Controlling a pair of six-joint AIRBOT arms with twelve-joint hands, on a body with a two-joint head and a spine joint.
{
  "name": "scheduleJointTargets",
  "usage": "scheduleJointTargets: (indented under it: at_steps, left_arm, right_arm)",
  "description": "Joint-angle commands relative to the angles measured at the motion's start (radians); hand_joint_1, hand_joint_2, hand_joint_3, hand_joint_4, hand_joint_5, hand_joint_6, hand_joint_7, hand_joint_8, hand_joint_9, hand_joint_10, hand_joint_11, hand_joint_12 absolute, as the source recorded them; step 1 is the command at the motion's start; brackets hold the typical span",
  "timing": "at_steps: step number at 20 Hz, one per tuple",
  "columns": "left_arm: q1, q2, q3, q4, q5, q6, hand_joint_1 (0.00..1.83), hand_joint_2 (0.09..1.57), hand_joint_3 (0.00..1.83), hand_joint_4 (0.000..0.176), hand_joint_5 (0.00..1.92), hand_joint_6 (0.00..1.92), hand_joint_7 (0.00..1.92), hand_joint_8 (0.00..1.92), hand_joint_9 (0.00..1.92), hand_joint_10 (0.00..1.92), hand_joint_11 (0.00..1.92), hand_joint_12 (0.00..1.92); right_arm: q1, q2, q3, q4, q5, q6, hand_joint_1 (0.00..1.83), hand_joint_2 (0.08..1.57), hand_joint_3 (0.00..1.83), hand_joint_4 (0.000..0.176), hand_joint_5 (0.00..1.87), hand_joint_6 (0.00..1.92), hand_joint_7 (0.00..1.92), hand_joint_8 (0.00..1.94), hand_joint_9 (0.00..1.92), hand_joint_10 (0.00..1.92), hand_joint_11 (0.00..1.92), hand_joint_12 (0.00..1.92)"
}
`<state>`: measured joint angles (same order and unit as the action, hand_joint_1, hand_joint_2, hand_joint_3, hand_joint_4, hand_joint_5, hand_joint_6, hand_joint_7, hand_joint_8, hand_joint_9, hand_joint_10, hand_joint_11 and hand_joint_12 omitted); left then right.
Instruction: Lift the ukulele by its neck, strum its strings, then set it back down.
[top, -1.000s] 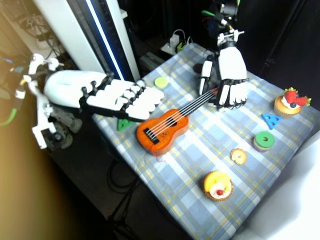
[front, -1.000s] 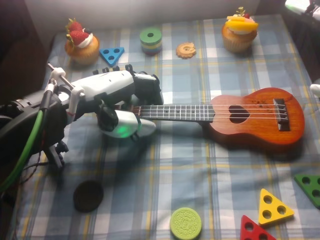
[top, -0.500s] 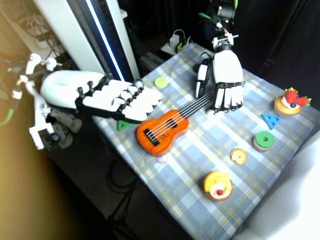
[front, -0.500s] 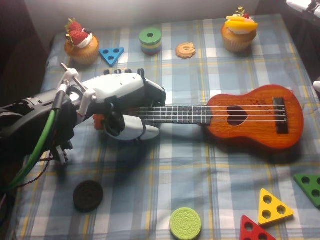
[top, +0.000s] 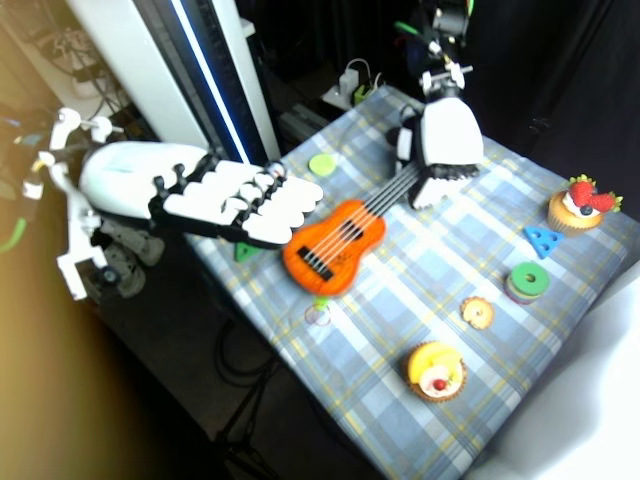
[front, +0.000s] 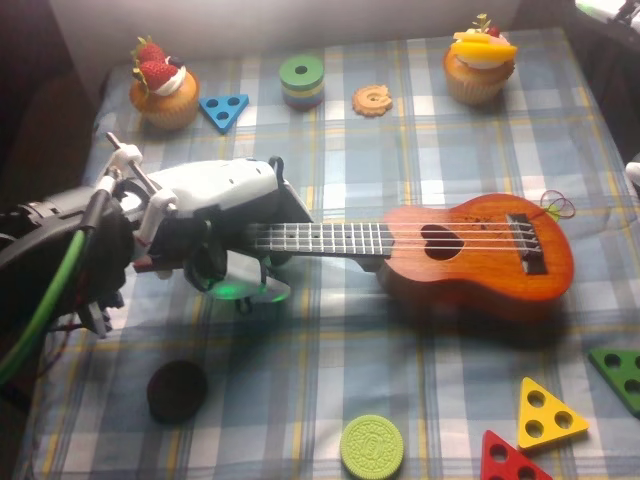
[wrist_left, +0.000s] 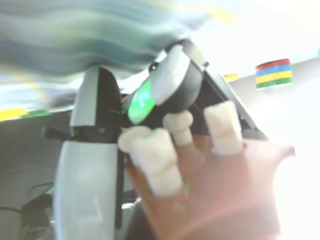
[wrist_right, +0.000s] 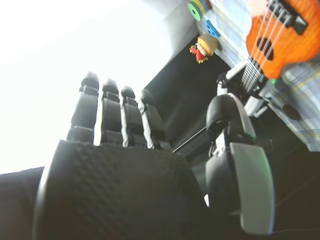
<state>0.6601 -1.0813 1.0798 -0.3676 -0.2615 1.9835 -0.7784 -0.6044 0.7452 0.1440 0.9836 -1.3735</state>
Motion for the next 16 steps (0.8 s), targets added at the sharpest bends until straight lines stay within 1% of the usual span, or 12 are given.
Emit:
scheduleJointTargets:
  at_steps: [1,2,3,5,6,8,10,11,12,13,15,16]
  left_arm:
    - [-0.025,0.012,-0.010,0.013,-0.120,-0.008,1.22,1.15,0.00,0.000,0.89,1.91,1.17,1.92,1.38,1.92,1.49,1.92]
    - [-0.029,0.019,-0.016,0.018,-0.129,-0.008,1.24,1.16,0.00,0.000,0.93,1.92,1.23,1.92,1.44,1.92,1.54,1.92]
    - [-0.033,0.025,-0.024,0.023,-0.142,-0.008,1.25,1.16,0.00,0.000,0.97,1.92,1.29,1.92,1.50,1.92,1.59,1.92]
    - [-0.036,0.031,-0.032,0.029,-0.161,-0.010,1.30,1.15,0.00,0.000,1.01,1.92,1.32,1.92,1.54,1.92,1.63,1.92]
    - [-0.036,0.036,-0.037,0.031,-0.176,-0.012,1.23,1.20,0.02,0.000,0.96,1.92,1.27,1.92,1.50,1.92,1.61,1.92]
    - [-0.038,0.040,-0.043,0.042,-0.193,-0.018,1.21,1.21,0.01,0.000,0.93,1.92,1.23,1.92,1.46,1.92,1.56,1.92]
    - [-0.042,0.041,-0.047,0.051,-0.199,-0.019,1.23,1.21,0.01,0.000,0.88,1.92,1.17,1.92,1.42,1.92,1.52,1.92]
    - [-0.041,0.043,-0.049,0.051,-0.205,-0.020,1.24,1.21,0.00,0.000,0.88,1.92,1.17,1.92,1.42,1.92,1.50,1.92]
    - [-0.041,0.046,-0.051,0.054,-0.209,-0.023,1.24,1.21,0.00,0.000,0.88,1.92,1.17,1.92,1.42,1.92,1.50,1.92]
    - [-0.042,0.049,-0.054,0.059,-0.213,-0.026,1.26,1.21,0.01,0.000,0.89,1.92,1.17,1.92,1.41,1.92,1.50,1.92]
    - [-0.041,0.054,-0.061,0.067,-0.219,-0.029,1.25,1.23,0.01,0.000,0.91,1.92,1.20,1.92,1.43,1.92,1.52,1.92]
    - [-0.042,0.054,-0.062,0.070,-0.220,-0.030,1.28,1.22,0.01,0.000,0.92,1.92,1.20,1.92,1.44,1.92,1.53,1.92]
  right_arm:
    - [0.002,0.007,-0.002,-0.016,0.126,0.018,0.41,1.28,0.00,0.000,0.00,0.00,0.00,0.00,0.00,0.00,0.00,0.00]
    - [0.002,0.009,-0.001,-0.026,0.126,0.030,0.43,1.29,0.01,0.000,0.00,0.00,0.00,0.00,0.00,0.00,0.00,0.00]
    - [0.002,0.011,0.003,-0.040,0.125,0.054,0.56,1.31,0.01,0.000,0.00,0.00,0.00,0.00,0.00,0.00,0.00,0.00]
    - [0.002,0.014,0.014,-0.064,0.112,0.096,0.72,1.34,0.01,0.000,0.00,0.00,0.00,0.00,0.00,0.00,0.00,0.00]
    - [0.002,0.015,0.023,-0.082,0.089,0.120,0.58,1.34,0.01,0.000,0.04,0.01,0.00,0.00,0.00,0.00,0.00,0.00]
    - [0.008,0.011,0.029,-0.101,0.042,0.120,0.56,1.31,0.00,0.000,0.06,0.02,0.00,0.00,0.00,0.00,0.00,0.00]
    - [0.027,0.002,0.039,-0.114,-0.001,0.120,0.50,1.28,0.00,0.046,0.07,0.02,0.00,0.00,0.00,0.00,0.00,0.00]
    - [0.040,-0.004,0.045,-0.124,-0.025,0.120,0.56,1.32,0.01,0.000,0.23,0.03,0.00,0.00,0.00,0.00,0.00,0.00]
    - [0.058,-0.009,0.048,-0.135,-0.053,0.120,0.56,1.32,0.01,0.000,0.23,0.03,0.00,0.00,0.00,0.00,0.00,0.00]
    - [0.076,-0.015,0.052,-0.152,-0.085,0.120,0.61,1.38,0.03,0.000,0.28,0.04,0.00,0.00,0.00,0.00,0.00,0.00]
    - [0.110,-0.031,0.061,-0.184,-0.140,0.120,0.81,1.36,0.01,0.000,0.35,0.06,0.00,0.00,0.00,0.00,0.00,0.00]
    - [0.129,-0.039,0.066,-0.200,-0.170,0.120,0.82,1.44,0.06,0.000,0.42,0.07,0.00,0.00,0.00,0.00,0.00,0.00]
